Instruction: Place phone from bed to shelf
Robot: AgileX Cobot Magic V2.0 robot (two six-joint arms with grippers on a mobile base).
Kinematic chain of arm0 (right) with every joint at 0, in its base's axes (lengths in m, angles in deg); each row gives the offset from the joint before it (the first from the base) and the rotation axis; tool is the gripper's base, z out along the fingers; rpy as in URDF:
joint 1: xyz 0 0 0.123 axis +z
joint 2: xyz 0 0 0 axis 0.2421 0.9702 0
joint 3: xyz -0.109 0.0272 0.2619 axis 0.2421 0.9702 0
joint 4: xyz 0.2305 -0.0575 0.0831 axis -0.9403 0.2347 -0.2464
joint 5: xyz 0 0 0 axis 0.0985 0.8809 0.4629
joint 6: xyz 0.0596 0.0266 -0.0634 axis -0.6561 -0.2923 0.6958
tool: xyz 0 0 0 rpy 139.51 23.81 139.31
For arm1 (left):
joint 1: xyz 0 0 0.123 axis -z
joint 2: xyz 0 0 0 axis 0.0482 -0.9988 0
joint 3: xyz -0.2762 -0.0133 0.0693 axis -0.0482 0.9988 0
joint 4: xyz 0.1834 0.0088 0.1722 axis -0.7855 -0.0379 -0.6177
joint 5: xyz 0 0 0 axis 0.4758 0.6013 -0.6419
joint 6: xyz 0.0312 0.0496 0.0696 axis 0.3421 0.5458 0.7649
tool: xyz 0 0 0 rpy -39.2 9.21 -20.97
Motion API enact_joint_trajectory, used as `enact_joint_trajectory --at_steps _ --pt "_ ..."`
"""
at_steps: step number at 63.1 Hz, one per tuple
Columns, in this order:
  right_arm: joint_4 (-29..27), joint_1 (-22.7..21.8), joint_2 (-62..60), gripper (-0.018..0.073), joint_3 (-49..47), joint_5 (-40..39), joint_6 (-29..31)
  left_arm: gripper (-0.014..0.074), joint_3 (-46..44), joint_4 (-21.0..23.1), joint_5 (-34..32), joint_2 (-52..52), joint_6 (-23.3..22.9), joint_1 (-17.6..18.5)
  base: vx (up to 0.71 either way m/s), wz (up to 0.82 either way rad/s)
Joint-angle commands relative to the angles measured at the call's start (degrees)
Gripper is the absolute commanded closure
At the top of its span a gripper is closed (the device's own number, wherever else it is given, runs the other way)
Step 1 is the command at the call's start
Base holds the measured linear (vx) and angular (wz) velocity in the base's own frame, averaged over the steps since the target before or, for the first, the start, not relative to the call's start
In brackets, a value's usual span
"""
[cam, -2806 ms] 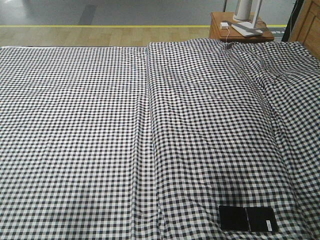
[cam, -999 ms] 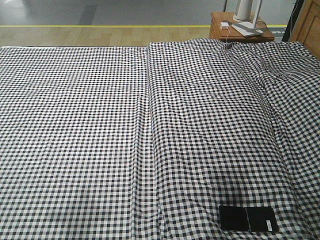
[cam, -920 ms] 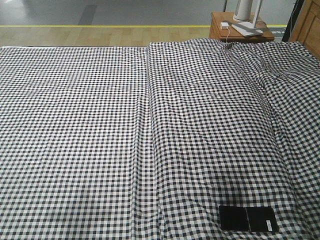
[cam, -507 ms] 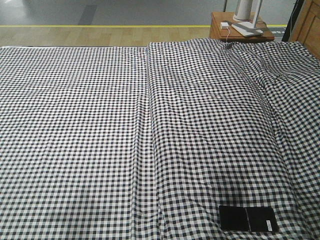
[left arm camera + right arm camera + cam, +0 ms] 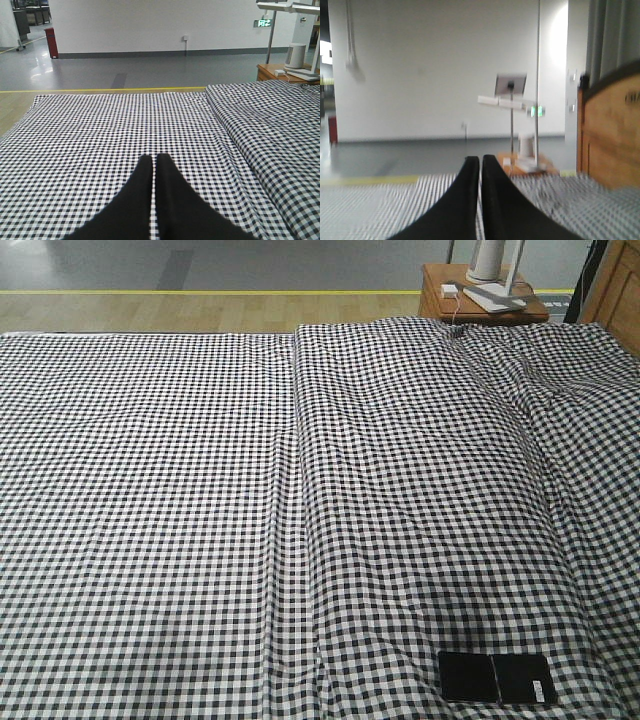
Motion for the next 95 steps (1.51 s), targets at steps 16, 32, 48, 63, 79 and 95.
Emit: enact_joint_trajectory --at_steps 16,32,48,63,79,95 --pt "0.4 -0.2 0.3 0.0564 -10.5 -7.9 0.1 0.0595 -1.2 0.5 -4.1 0.8 -0.3 0.2 0.0 0.0" --pt "0.4 -0.2 12.6 0.0564 -25.5 -2.9 0.2 0.0595 -1.2 0.5 -4.1 0.8 -0.3 0.2 0.0 0.0" --pt "0.4 -0.2 31.6 0.0557 -44.1 20.8 0.2 0.0595 -1.2 0.5 -4.1 0.8 -0.3 0.2 0.0 0.0" --pt "0.4 -0.2 46.5 0.0452 -52.4 37.3 0.2 0.0595 -1.2 0.5 -4.1 0.8 -0.3 0.2 0.0 0.0" --pt "0.4 -0.2 54.8 0.0067 -52.4 43.0 0.2 0.0595 -1.2 0.5 -4.1 0.8 -0.3 0.2 0.0 0.0" --pt "0.4 -0.2 57.7 -0.0166 -52.4 43.5 -0.5 0.0595 -1.2 0.5 -4.1 0.8 -0.3 0.2 0.0 0.0"
